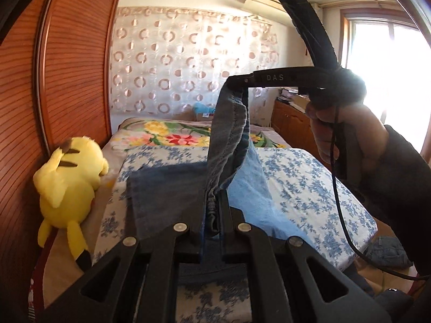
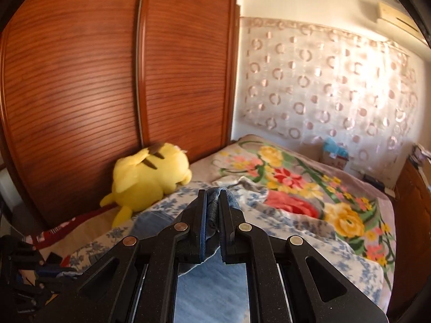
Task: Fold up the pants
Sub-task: 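Grasp the jeans edge with the left tool, lift and fold it over, then open the left tool and release the folded jeans onto the stack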
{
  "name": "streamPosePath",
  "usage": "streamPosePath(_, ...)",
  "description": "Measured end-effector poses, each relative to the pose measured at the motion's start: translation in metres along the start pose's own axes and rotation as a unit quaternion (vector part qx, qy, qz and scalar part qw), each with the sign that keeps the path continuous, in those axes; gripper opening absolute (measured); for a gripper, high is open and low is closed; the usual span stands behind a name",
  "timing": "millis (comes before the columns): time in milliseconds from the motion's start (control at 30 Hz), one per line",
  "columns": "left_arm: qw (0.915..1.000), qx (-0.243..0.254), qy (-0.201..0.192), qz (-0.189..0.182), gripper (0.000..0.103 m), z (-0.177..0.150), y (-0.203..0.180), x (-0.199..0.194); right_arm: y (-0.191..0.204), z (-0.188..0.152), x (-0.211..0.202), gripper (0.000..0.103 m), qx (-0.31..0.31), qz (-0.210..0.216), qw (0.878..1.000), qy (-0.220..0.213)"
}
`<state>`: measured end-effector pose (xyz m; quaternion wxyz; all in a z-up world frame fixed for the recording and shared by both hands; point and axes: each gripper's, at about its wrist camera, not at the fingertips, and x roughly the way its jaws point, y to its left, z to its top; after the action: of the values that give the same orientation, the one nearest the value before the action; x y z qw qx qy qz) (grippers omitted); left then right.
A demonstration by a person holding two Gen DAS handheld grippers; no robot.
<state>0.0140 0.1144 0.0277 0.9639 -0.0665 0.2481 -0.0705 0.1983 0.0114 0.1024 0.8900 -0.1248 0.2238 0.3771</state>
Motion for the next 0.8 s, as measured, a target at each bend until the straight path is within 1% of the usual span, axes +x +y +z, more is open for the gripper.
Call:
streamPosePath(67,0.9998,-0.013,0.01,0.005,0.003,-0.01,0.013,0.001,0.013,0.0,0.015,0.005,-0.003,0.012,1.0,0.007)
streamPosePath(200,0.9993,-0.027,0.023,0.014,0.003,-0.028,0.025,0.003,0.04,-0.005,0.046,0.005,-0.015,0.025,0.999,0.027)
streamPosePath(333,0.9981,-0.039,0.041,0.025,0.004,-0.042,0.038,0.013,0.056,-0.01,0.068,0.005,-0.023,0.027,0.998,0.048)
streamPosePath(367,0.9978,-0.037,0.047,0.028,0.004,-0.046,0.039,0.016,0.058,-0.011,0.072,0.007,-0.022,0.028,0.998,0.054)
streamPosePath(400,0.9976,-0.037,0.051,0.031,0.004,-0.049,0.041,0.018,0.059,-0.013,0.075,0.012,-0.019,0.034,0.997,0.059)
streamPosePath(433,0.9972,-0.037,0.057,0.033,0.005,-0.053,0.044,0.021,0.058,-0.016,0.075,0.016,-0.016,0.037,0.997,0.061)
streamPosePath(467,0.9967,-0.039,0.063,0.034,0.005,-0.056,0.047,0.024,0.057,-0.018,0.075,0.026,-0.015,0.036,0.997,0.062)
streamPosePath(500,0.996,-0.044,0.068,0.037,0.006,-0.06,0.05,0.027,0.055,-0.021,0.075,0.031,-0.014,0.032,0.997,0.062)
streamPosePath(633,0.9937,-0.061,0.082,0.047,0.008,-0.07,0.061,0.034,0.042,-0.038,0.064,0.032,-0.006,0.028,0.998,0.063)
streamPosePath(667,0.9929,-0.065,0.083,0.055,0.008,-0.073,0.063,0.035,0.038,-0.043,0.06,0.033,-0.004,0.027,0.998,0.063)
streamPosePath(733,0.9924,-0.07,0.082,0.059,0.009,-0.073,0.066,0.033,0.028,-0.056,0.053,0.033,0.001,0.024,0.997,0.067)
streamPosePath(767,0.992,-0.074,0.081,0.062,0.011,-0.073,0.068,0.033,0.023,-0.063,0.048,0.033,0.004,0.019,0.997,0.069)
streamPosePath(800,0.9918,-0.076,0.08,0.065,0.017,-0.073,0.07,0.031,0.018,-0.072,0.043,0.033,0.008,0.015,0.997,0.072)
